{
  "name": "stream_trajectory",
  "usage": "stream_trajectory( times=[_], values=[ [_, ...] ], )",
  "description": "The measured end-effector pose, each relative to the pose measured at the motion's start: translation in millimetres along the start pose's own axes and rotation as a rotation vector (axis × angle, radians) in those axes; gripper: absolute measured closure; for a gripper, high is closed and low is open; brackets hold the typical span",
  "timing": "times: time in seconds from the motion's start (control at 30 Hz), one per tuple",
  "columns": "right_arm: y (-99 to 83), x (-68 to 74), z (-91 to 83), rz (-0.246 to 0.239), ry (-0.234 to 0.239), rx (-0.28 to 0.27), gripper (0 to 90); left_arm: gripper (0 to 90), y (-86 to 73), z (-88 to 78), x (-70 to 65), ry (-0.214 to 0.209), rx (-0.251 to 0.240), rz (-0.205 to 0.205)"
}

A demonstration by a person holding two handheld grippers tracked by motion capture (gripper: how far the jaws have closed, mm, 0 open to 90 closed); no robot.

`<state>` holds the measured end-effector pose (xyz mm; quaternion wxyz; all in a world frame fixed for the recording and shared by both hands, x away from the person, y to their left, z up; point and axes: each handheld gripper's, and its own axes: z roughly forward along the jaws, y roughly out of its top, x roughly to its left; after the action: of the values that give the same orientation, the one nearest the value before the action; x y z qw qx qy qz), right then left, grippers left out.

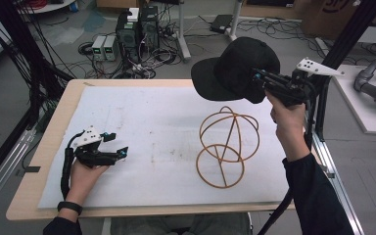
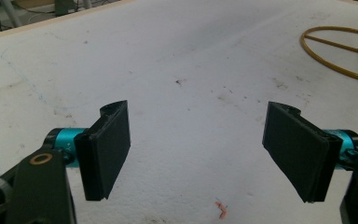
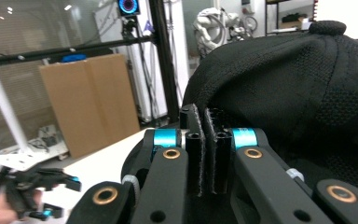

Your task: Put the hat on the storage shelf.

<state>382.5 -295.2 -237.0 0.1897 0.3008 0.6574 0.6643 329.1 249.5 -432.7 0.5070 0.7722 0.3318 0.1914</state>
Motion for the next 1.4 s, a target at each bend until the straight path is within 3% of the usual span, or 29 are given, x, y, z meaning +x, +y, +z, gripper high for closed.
stream_trajectory(
  times=[0.2, 0.33, 0.4, 0.63, 0.77, 1.17, 1.4],
  values=[
    [9.6, 18.1, -9.2, 0.024, 0.053, -0.008, 89.0, 23.3, 0.3, 0.1, -0.3, 0.002, 0.005, 0.009],
    [13.8, 27.1, -15.1, 0.027, 0.075, -0.006, 89.0, 23.3, 0.4, 0.6, -1.1, 0.001, 0.003, 0.006],
    [15.6, 38.2, -22.0, 0.014, 0.091, 0.007, 88.9, 23.3, 0.3, 1.0, -0.9, -0.002, 0.004, 0.010],
    [14.8, 56.7, -38.7, 0.025, 0.149, -0.013, 88.9, 23.3, 0.6, 1.6, -1.6, 0.000, 0.004, 0.011],
    [14.2, 65.8, -43.6, 0.012, 0.158, -0.008, 88.9, 23.4, 0.7, 2.4, -1.9, -0.001, 0.004, 0.013],
    [-6.7, 97.5, -60.5, -0.043, 0.193, 0.027, 88.7, 23.5, 0.9, 4.1, -2.4, -0.002, 0.007, 0.016],
    [-21.5, 105.8, -64.6, -0.080, 0.185, 0.041, 88.7, 23.6, 1.0, 6.3, -3.6, -0.007, 0.014, 0.022]
  ],
)
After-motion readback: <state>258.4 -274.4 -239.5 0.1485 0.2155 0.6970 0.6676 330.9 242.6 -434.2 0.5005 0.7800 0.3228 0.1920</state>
